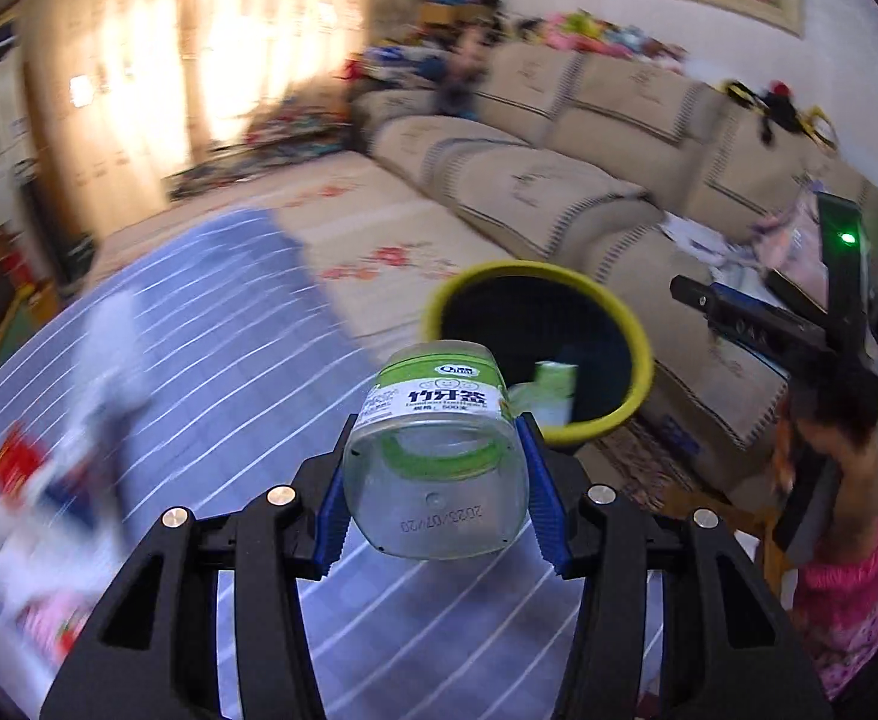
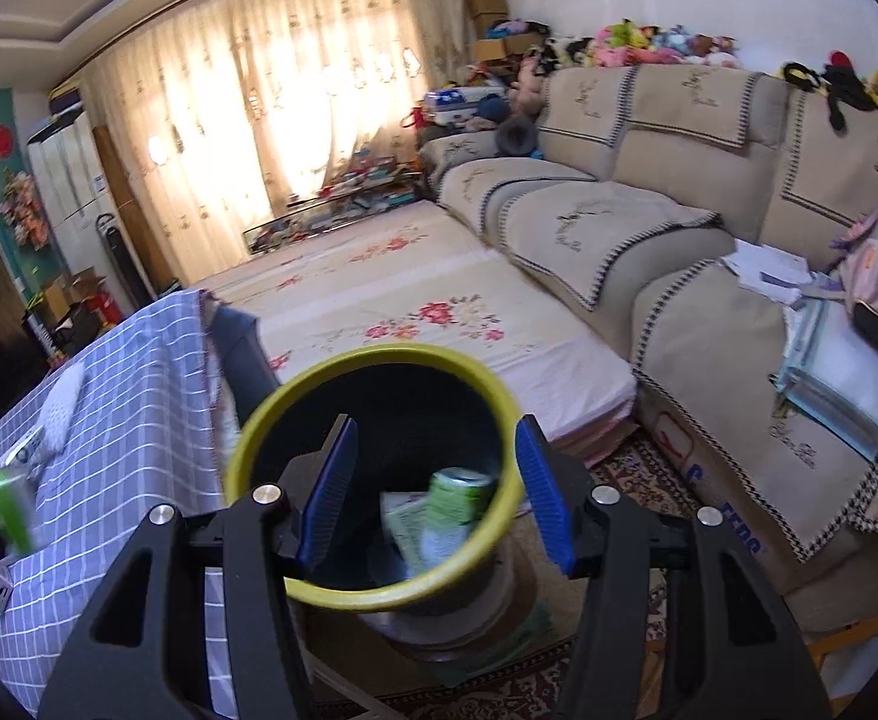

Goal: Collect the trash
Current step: 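Grasp the green jar with the left gripper and drop it into the bin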

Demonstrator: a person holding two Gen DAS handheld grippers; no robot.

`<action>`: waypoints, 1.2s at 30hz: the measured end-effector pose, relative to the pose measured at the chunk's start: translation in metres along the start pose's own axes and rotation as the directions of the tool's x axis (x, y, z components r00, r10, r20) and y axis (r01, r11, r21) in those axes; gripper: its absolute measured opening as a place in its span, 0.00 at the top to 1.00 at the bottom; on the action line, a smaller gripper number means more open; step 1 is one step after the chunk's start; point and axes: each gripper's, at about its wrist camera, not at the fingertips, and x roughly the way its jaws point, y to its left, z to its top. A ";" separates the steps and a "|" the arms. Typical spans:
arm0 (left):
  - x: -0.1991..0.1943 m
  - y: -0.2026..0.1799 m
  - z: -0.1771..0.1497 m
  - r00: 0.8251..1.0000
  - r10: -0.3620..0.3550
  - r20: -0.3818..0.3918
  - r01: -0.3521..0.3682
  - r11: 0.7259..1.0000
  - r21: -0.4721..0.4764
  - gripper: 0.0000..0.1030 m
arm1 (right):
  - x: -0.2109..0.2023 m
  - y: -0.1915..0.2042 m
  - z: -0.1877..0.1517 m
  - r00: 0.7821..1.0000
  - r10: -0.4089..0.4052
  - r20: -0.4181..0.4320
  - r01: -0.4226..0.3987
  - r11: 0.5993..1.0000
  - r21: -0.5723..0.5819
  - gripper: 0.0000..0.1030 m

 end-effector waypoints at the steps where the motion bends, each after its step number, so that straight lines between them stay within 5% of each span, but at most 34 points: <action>1: 0.018 -0.011 0.013 0.999 -0.026 -0.019 0.027 0.999 0.026 0.51 | 0.000 -0.006 0.000 1.000 -0.009 -0.002 0.009 1.000 0.009 0.49; 5: 0.076 -0.038 0.044 0.990 -0.094 -0.109 0.100 0.994 0.045 0.51 | 0.002 -0.034 -0.002 0.999 -0.045 -0.016 0.045 0.998 0.047 0.49; 13: 0.169 -0.055 0.058 0.960 -0.092 -0.264 0.102 0.994 0.026 0.51 | 0.008 -0.054 -0.002 0.997 -0.064 -0.031 0.066 0.995 0.079 0.49; 15: 0.177 -0.055 0.056 0.960 -0.075 -0.269 0.085 0.996 0.025 0.50 | 0.009 -0.053 -0.002 0.998 -0.058 -0.033 0.060 0.995 0.076 0.49; 19: 0.173 -0.050 0.057 0.973 -0.048 -0.227 0.055 0.998 0.026 0.34 | 0.008 -0.043 -0.002 0.999 -0.044 -0.032 0.046 0.997 0.062 0.49; 24: 0.125 -0.036 0.053 0.987 -0.052 -0.152 0.053 0.999 0.003 0.28 | 0.006 -0.028 -0.005 0.999 -0.019 -0.041 0.020 0.999 0.039 0.48; 29: 0.030 -0.003 0.024 1.000 -0.010 -0.009 0.009 0.998 -0.059 0.22 | 0.008 0.000 -0.010 0.997 0.030 -0.075 -0.032 0.999 -0.018 0.47; 36: -0.099 0.057 -0.049 0.977 0.172 0.122 -0.152 0.976 -0.159 0.16 | 0.010 0.086 -0.026 0.969 0.195 -0.155 -0.219 0.962 -0.164 0.47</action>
